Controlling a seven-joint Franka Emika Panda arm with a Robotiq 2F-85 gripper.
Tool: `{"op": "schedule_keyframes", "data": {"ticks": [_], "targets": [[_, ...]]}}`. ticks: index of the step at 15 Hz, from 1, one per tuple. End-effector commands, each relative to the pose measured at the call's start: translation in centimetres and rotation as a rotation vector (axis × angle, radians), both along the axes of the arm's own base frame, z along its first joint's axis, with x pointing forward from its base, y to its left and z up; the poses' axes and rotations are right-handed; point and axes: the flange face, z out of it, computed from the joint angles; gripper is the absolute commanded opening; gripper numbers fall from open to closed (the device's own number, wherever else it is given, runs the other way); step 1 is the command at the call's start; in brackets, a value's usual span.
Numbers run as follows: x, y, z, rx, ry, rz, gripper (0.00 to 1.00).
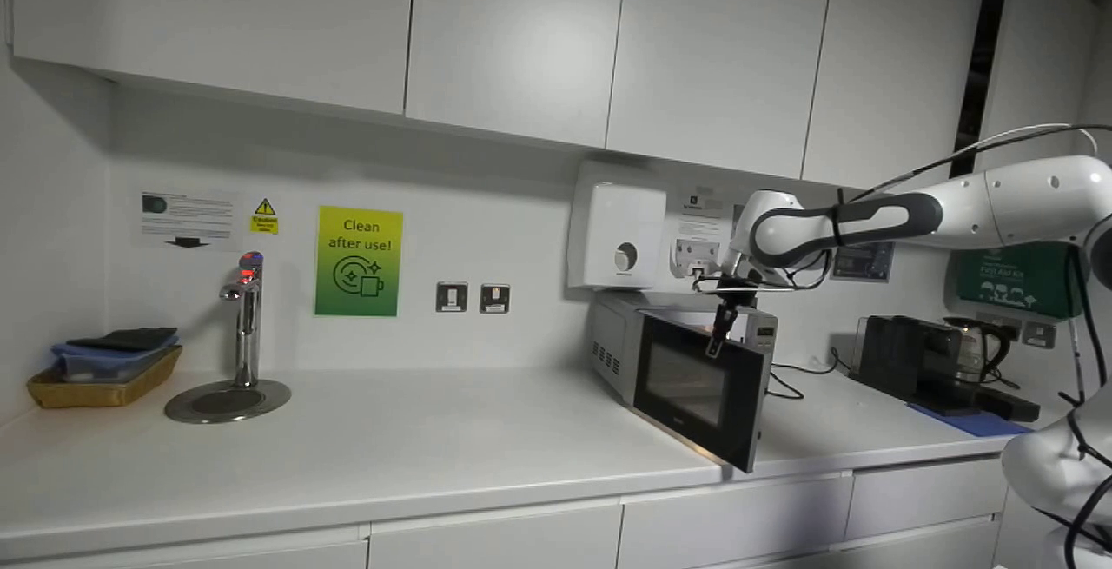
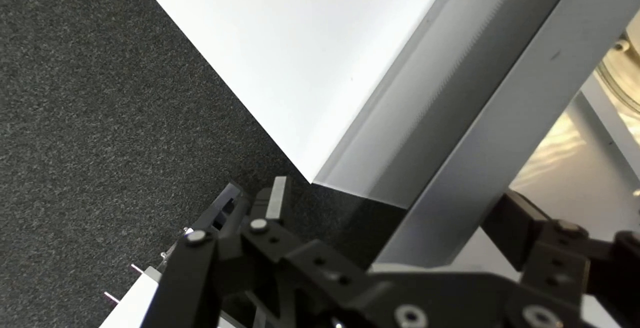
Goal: Open the microwave door
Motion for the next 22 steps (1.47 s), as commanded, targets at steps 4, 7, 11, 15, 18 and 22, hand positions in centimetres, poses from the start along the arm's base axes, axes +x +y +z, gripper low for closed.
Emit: {"op": "schedule_keyframes", "data": {"ticks": [4, 7, 11, 15, 18, 22], "targets": [[0.4, 0.3, 0.4, 0.084, 0.031, -0.068, 1.00], [0.4, 0.4, -0.4, 0.086, 0.020, -0.057, 1.00], [0.3, 0.7, -0.4, 0.088, 0.019, -0.055, 1.00], [0.0, 0.1, -0.8, 0.094, 0.022, -0.104, 1.00], [-0.4, -1.2, -2.4, 0.100, 0.046, -0.226, 1.00], [-0.5, -1.0, -3.6, 0.119, 0.070, -0.347, 1.00]]}}
